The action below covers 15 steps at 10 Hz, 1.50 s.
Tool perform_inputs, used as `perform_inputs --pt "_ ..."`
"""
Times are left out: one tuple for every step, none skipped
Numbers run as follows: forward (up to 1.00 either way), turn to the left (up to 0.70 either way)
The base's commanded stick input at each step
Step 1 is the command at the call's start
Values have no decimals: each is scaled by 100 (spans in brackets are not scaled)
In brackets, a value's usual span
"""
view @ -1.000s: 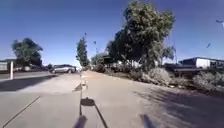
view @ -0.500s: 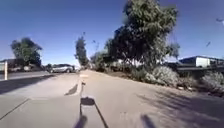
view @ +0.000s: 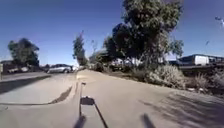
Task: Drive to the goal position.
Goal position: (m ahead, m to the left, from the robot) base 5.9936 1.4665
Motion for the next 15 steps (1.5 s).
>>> perform_inputs --pt "100 0" --pt "100 0" --pt "100 0" --pt "100 0" --pt "100 0" --pt "100 0" --pt "100 0" --pt "100 0" --pt "100 0" --pt "100 0" --pt "100 0" --pt "100 0" --pt "100 0" --pt "100 0" --pt "100 0"
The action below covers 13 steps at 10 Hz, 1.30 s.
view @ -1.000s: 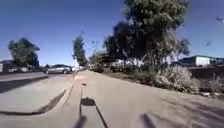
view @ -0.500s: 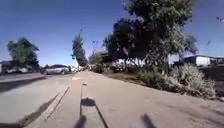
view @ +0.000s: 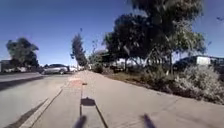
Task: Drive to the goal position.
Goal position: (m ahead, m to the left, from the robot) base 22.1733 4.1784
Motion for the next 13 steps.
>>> perform_inputs --pt "100 0" --pt "100 0" --pt "100 0" --pt "100 0" --pt "100 0" --pt "100 1" --pt "100 13" --pt "100 24" --pt "100 27" --pt "100 27" --pt "100 0" --pt "100 0" --pt "100 0"
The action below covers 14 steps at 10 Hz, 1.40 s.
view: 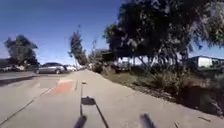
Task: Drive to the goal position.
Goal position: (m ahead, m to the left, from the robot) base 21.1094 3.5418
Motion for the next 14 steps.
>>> perform_inputs --pt "100 0" --pt "100 0" --pt "100 0" --pt "100 0" --pt "100 27" --pt "100 27" --pt "100 27" --pt "100 27" --pt "100 27" --pt "100 27" --pt "100 27" --pt "100 27" --pt "100 27" --pt "100 27"
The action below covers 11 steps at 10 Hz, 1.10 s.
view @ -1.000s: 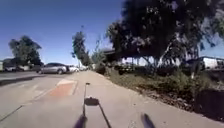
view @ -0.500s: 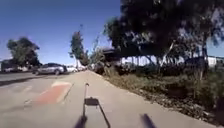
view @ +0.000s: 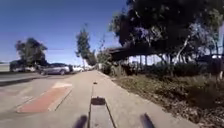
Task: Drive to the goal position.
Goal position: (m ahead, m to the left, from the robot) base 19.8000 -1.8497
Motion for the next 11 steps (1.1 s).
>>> perform_inputs --pt "100 27" --pt "100 27" --pt "100 27" --pt "100 27" --pt "100 27" --pt "100 27" --pt "100 27" --pt "100 27" --pt "100 27" --pt "100 27" --pt "100 0"
